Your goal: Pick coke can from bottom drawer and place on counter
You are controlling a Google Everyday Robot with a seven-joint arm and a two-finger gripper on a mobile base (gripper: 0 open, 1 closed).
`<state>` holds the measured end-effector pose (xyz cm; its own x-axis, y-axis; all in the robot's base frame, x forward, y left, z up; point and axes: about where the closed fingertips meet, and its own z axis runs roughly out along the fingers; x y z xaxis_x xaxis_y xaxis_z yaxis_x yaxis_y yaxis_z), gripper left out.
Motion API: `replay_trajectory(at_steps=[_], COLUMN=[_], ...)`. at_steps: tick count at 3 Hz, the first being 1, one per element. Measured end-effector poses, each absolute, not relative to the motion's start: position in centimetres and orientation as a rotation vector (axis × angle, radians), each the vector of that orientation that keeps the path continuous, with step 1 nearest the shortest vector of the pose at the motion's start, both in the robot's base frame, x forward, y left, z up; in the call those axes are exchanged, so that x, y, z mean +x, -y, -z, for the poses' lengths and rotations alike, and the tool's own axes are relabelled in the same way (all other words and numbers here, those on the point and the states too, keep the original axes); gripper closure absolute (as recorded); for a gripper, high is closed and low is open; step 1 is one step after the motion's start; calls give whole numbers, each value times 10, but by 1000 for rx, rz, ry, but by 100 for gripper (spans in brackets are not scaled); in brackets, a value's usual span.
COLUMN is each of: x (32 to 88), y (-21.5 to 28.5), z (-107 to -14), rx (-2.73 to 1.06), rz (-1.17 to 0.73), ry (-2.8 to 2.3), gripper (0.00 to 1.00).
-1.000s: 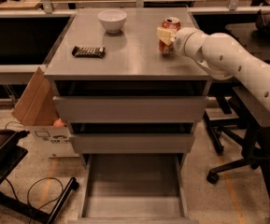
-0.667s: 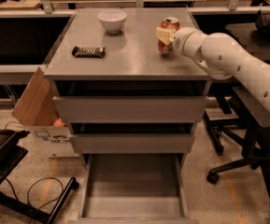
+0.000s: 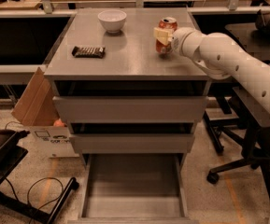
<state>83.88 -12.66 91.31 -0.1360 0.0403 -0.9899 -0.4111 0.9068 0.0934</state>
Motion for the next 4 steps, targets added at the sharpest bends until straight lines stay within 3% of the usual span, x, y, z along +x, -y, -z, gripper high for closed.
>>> replay_trajectory(at_steps=[1,2,4], x=[839,839,832], y=[124,122,128], z=[-913,-912,-925], rx=[-290,-292,-336], rz=[-401,-404,-428], ry=[-1669,-1669,-1678], gripper=[12,0,0])
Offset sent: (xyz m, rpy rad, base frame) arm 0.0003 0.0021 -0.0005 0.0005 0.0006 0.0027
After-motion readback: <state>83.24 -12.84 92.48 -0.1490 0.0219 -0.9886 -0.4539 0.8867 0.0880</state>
